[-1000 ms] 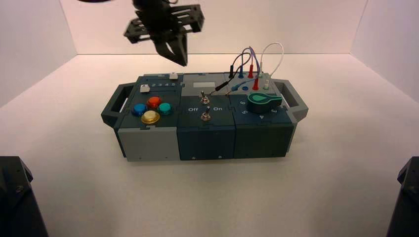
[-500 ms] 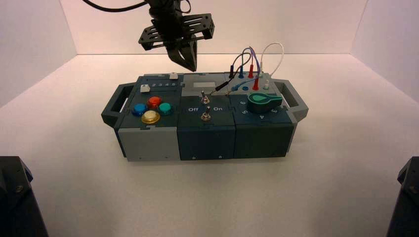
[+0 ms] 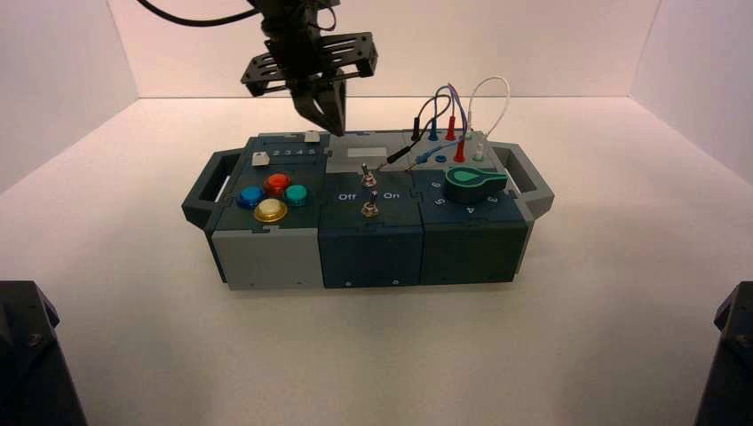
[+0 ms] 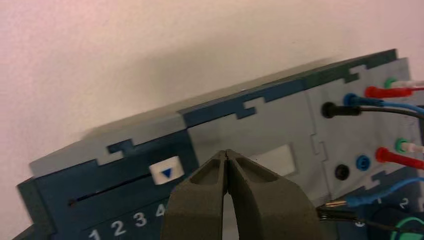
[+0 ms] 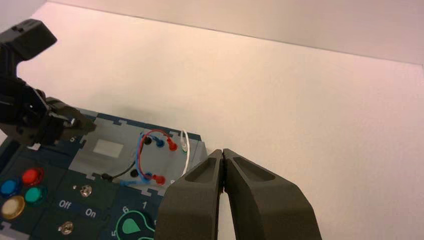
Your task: Move the top slider to position 3.
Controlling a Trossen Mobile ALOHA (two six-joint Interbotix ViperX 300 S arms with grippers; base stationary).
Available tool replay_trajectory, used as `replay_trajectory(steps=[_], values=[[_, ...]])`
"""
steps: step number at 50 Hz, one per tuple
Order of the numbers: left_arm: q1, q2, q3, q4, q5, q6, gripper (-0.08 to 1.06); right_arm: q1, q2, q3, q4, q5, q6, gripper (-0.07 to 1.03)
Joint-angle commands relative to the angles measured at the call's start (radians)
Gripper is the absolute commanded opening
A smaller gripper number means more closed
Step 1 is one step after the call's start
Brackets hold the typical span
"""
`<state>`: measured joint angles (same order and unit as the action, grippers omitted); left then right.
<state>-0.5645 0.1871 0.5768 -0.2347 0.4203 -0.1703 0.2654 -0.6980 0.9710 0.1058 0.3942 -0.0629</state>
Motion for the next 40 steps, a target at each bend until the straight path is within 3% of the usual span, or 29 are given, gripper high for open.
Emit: replay_trajectory(steps=[1,40], values=[[0.015,-0.020,-0.008,0.003,0.008,-0.009,-0.03,0.014,0.003,-0.037,0.006,0.002,0.002,-0.02],[0.061,0.017,-0.005,0.005,0.009,-0.014,-0.03,0.041,0.015,-0.037,0.006,0.006,0.002,-0.02]])
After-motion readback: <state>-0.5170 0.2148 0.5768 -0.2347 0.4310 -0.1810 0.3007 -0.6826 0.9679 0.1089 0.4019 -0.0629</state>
